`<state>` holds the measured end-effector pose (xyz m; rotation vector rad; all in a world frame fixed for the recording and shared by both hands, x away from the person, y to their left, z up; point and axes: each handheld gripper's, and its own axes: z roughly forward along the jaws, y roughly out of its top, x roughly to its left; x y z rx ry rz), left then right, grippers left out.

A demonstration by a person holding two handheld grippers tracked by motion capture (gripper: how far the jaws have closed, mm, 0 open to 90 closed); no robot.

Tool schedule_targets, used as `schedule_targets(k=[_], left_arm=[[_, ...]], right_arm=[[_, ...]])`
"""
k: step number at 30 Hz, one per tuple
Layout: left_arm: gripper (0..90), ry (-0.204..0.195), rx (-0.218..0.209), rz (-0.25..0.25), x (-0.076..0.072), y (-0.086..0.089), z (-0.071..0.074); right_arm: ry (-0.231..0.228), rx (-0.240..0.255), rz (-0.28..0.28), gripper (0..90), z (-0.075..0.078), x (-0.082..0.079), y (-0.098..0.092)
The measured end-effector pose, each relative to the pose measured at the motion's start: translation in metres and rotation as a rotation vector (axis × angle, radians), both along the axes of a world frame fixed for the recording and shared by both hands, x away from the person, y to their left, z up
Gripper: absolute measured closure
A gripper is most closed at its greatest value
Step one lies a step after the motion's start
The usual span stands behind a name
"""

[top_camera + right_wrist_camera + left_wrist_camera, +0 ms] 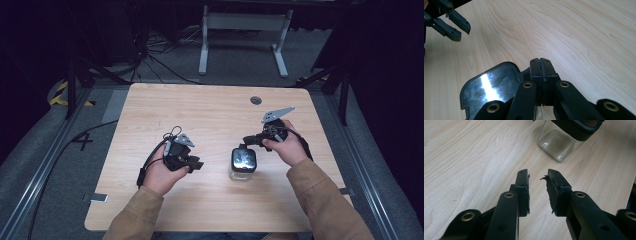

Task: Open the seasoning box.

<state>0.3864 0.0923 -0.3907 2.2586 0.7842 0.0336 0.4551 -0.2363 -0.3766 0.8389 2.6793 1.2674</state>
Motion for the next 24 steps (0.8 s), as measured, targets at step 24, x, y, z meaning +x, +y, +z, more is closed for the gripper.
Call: schedule_targets(k=[24], left_arm=[[74.2, -0.009, -0.023, -0.054, -0.005, -0.021, 0.003]], right_arm=[[-0.01, -0.015, -0.002, 90.0, -0.001, 0.001, 0.0]])
